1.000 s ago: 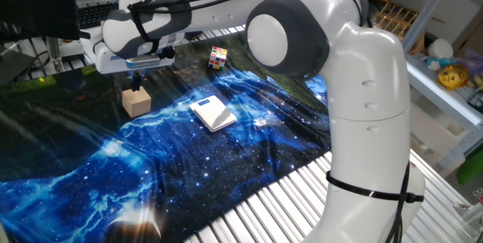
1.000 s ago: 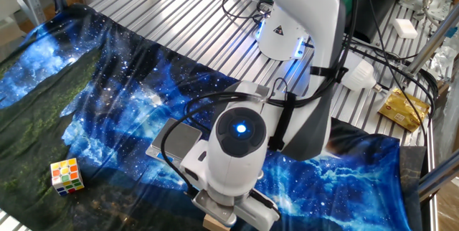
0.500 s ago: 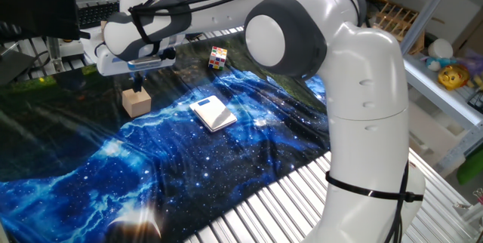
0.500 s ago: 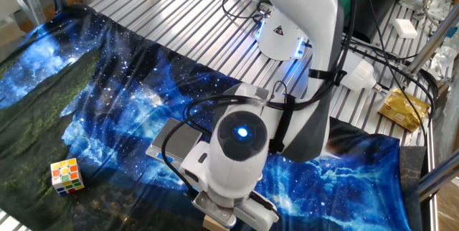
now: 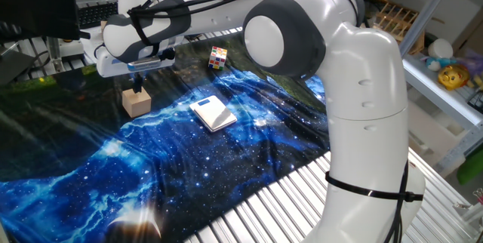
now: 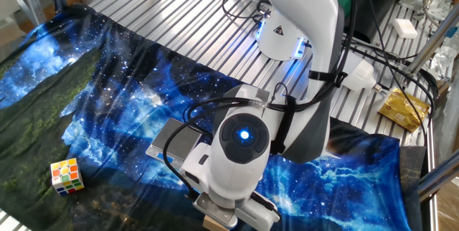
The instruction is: Place the block on the scale
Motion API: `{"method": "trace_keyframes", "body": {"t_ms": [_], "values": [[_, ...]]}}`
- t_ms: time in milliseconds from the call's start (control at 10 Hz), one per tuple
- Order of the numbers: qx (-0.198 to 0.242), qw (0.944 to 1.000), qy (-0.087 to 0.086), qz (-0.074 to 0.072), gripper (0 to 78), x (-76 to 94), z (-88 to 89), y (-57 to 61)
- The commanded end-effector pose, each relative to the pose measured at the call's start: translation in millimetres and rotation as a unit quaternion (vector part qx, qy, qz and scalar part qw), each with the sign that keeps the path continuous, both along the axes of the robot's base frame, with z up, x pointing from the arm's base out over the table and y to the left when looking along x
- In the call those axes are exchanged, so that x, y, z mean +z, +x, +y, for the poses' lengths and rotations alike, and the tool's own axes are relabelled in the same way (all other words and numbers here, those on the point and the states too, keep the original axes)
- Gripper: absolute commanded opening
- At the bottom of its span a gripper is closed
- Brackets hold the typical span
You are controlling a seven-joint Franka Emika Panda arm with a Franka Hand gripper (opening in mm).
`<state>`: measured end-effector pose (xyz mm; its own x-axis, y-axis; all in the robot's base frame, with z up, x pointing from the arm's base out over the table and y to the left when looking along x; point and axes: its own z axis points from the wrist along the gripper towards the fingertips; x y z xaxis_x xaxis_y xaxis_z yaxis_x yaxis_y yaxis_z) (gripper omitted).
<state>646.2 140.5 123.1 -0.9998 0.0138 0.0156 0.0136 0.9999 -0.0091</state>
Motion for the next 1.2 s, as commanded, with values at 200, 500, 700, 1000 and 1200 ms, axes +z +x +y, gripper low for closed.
{"method": "trace_keyframes", "body": {"t_ms": [200, 500, 700, 1000, 1200], "values": [[0.006, 1.0, -0.002, -0.001, 77.4, 0.7, 0.5, 0.8], [0.006, 1.0, -0.002, -0.001, 77.4, 0.7, 0.5, 0.8], [0.006, 1.0, -0.002, -0.001, 77.4, 0.7, 0.5, 0.8], [0.006, 1.0, -0.002, -0.001, 77.4, 0.7, 0.5, 0.8], [0.014, 0.9999, -0.001, 0.006, 77.4, -3.4, 1.5, 1.6]]}}
